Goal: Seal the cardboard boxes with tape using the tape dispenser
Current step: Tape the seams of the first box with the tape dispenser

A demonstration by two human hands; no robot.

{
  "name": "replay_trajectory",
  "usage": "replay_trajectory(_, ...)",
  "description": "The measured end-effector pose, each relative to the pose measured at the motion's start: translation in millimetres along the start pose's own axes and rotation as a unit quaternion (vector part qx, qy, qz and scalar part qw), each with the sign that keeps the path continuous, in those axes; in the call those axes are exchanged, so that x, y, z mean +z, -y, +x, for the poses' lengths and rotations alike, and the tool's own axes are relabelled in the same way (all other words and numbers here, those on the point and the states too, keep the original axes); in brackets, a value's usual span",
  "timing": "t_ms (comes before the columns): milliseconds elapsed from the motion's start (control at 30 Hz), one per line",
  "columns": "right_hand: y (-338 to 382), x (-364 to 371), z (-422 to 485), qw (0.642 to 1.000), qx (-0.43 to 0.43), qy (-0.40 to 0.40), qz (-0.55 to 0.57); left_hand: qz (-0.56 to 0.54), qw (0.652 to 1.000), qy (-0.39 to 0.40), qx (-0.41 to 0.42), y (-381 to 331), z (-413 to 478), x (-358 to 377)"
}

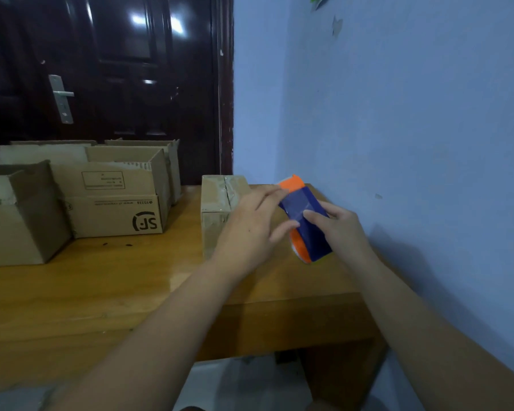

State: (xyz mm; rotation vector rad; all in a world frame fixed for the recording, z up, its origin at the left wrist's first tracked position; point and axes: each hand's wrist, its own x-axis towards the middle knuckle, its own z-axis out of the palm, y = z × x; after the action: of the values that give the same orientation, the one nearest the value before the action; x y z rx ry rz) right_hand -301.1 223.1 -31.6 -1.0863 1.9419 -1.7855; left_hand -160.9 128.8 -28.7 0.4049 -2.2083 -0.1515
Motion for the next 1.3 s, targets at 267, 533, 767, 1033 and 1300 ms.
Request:
replay_trajectory(267,20,2,-15,0.998,-0.019,0.049,0.035,0.027,0.998,0.052,0.022,-9,8,9)
replay_trajectory(533,16,-3,-21,0.989,-0.057,0.138,-0.010,-0.033,0.999,0.014,-0.020,-12,13,5)
replay_trajectory(767,2,-13,-22,0.990,-0.056,0.130,0.001,-0.006,1.000,-0.012,0.015,-9,13,6)
replay_trajectory(1033,-10,-28,-17,0.988,-0.006,0.151,-0.024,-0.098,0.968,-0.190,-0.131,-14,22,-7)
replay_trajectory(1300,-20,-29,-22,0.977,-0.018,0.098,-0.187,-0.242,0.890,-0.230,-0.311,3,25,-22)
